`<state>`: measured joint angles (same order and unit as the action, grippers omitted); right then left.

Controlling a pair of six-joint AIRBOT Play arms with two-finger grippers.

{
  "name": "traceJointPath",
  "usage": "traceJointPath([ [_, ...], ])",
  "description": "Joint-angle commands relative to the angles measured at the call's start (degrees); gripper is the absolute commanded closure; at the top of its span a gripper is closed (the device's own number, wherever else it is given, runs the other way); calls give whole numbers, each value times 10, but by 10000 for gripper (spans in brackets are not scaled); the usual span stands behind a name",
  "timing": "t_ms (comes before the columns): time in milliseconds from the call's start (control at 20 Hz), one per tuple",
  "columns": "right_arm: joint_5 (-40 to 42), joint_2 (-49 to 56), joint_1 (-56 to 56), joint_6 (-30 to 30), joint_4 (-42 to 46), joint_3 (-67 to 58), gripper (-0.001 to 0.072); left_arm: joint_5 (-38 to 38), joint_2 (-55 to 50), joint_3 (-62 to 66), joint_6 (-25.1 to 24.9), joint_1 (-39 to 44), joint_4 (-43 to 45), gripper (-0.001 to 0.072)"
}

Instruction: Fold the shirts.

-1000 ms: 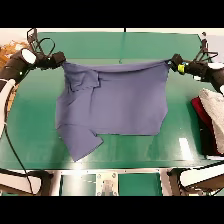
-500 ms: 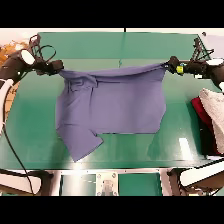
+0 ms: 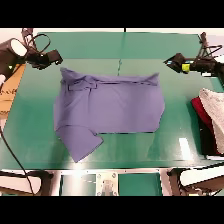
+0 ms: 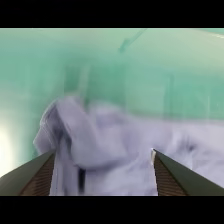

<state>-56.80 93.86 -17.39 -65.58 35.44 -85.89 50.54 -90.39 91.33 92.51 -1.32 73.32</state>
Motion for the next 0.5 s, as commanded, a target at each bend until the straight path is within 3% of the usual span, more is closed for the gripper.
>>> traceJointPath([
  [0,-93,-7,-54,-38,3,-2,691,120,12,25,-5,-26,5,68],
  [50,-129,-12,-74,-49,4,5,694,160,20,32,-23,-38,5,334],
  [100,-150,-22,-89,-50,5,24,694,193,25,35,-48,-47,4,680],
  [300,-138,-138,-114,-69,81,183,694,314,46,30,-65,-53,0,686],
  [450,-105,-261,-114,-120,186,342,695,323,137,-91,-80,-58,-3,686],
])
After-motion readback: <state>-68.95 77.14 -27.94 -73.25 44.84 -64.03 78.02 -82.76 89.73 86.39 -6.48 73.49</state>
